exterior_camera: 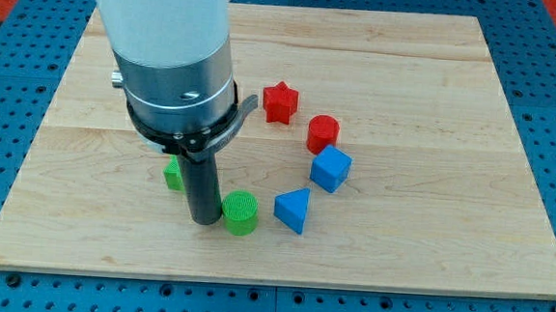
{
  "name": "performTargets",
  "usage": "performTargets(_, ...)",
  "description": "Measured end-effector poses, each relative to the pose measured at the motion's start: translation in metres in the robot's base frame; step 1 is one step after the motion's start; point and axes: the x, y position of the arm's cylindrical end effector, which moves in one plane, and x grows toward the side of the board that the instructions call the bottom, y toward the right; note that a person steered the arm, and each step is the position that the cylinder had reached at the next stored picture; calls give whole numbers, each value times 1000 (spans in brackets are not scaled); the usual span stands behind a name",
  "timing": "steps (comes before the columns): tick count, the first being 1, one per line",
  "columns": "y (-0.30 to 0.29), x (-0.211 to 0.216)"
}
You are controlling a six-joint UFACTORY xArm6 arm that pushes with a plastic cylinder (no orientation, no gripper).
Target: Place the green star to the bottom of the yellow hexagon
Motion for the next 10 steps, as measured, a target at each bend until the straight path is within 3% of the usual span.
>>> performTargets(1, -7, -8)
performTargets(3, 21, -64)
performTargets(8, -23, -56)
performTargets(10, -4, -69)
